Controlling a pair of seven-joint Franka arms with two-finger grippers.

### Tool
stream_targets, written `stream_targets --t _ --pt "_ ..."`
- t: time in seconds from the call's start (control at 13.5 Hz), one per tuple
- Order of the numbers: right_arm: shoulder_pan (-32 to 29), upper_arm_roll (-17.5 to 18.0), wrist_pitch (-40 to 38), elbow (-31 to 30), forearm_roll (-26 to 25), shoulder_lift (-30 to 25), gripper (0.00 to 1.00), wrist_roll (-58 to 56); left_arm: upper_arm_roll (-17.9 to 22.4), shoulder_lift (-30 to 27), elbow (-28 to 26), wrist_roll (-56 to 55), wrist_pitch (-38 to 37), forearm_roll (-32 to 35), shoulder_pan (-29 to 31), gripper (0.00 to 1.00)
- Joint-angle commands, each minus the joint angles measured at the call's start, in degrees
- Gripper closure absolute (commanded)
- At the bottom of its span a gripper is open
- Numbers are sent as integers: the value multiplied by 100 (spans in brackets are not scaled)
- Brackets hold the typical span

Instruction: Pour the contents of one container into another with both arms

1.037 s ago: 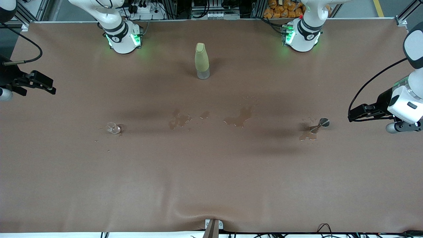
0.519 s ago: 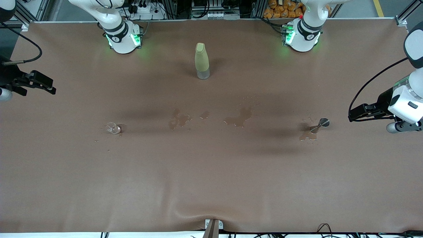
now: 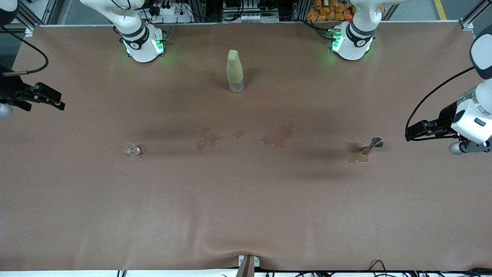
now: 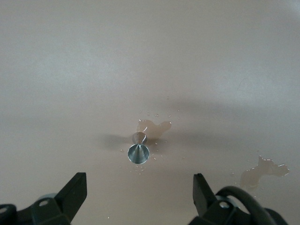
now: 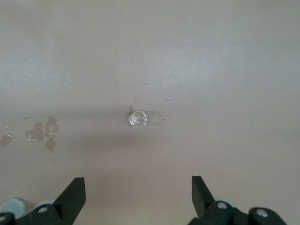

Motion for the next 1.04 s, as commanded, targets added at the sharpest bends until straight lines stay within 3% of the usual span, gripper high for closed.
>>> stream_targets --t 0.0,0.96 --pt "-42 32 -40 96 69 22 0 121 30 -70 25 87 -101 -63 -18 0" --pt "-25 32 -31 105 60 22 0 419 30 -105 25 113 -242 -63 0 0"
